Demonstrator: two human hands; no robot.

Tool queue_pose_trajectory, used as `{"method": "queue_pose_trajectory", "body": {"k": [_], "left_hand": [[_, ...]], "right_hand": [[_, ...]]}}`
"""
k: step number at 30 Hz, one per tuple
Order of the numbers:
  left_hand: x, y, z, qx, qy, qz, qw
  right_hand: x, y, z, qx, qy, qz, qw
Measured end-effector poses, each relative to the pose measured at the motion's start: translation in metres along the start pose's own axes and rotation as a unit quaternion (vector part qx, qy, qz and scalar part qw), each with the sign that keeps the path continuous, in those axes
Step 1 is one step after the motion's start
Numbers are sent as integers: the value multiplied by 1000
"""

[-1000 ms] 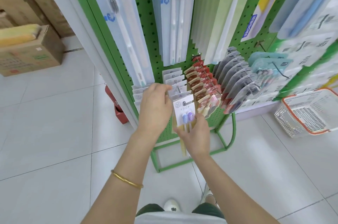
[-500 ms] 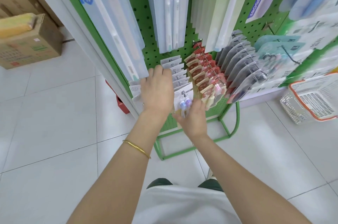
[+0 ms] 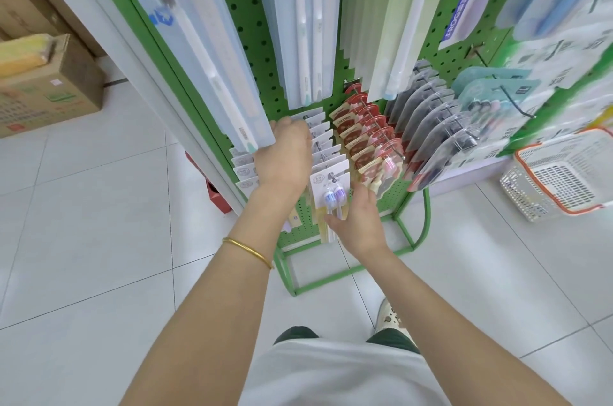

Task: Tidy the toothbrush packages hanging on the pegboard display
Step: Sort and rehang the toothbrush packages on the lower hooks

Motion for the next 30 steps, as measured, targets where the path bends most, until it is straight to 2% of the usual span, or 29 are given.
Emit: {"method": "queue_pose_trajectory", "body": {"k": [2,4,7,9,10,13,15,21,24,26,30], "left_hand": [[-4,1,1,37,11,20,999],[-11,1,-2,27,25,29,999],[-18,-3,-5,-60,51,-42,996],[-26,-4,-6,-70,84,-44,993],[-29,-1,-9,-42,67,-33,996],[-34,-1,-9,136,98,2,986],[-41,0,-8,190,94,42,976],[-60,-8,-2,246,99,65,962],[-73,-5,-2,262,77,45,961],[-83,-4,-1,249,53,36,966],[-100,-5,-3,230,68,42,970]], "right_hand": [[-1,-1,-1,4,-1,1,1000],[-1,-2,-1,6,-3,4,1000],[-1,-4,-3,12,-3,9,1000],[-2,-6,-3,14,-1,10,1000],[-2,-7,-3,14,-1,11,1000],[-4,-8,-4,12,-3,14,1000],[-7,-8,-5,11,-1,16,1000],[-20,-6,-5,17,1,27,999],[-27,-4,-6,25,0,32,999],[-32,-1,-7,27,-6,30,999],[-41,2,-11,27,-31,24,999]]}}
Point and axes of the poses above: each hand's wrist, its own x-axis towards the middle knuckle, its own z-axis out of the palm, y = z × x, the point moved 1 cm from there along x, towards the middle knuckle, and after that the axes turned 5 degrees about -x, right-handed, at the moved point
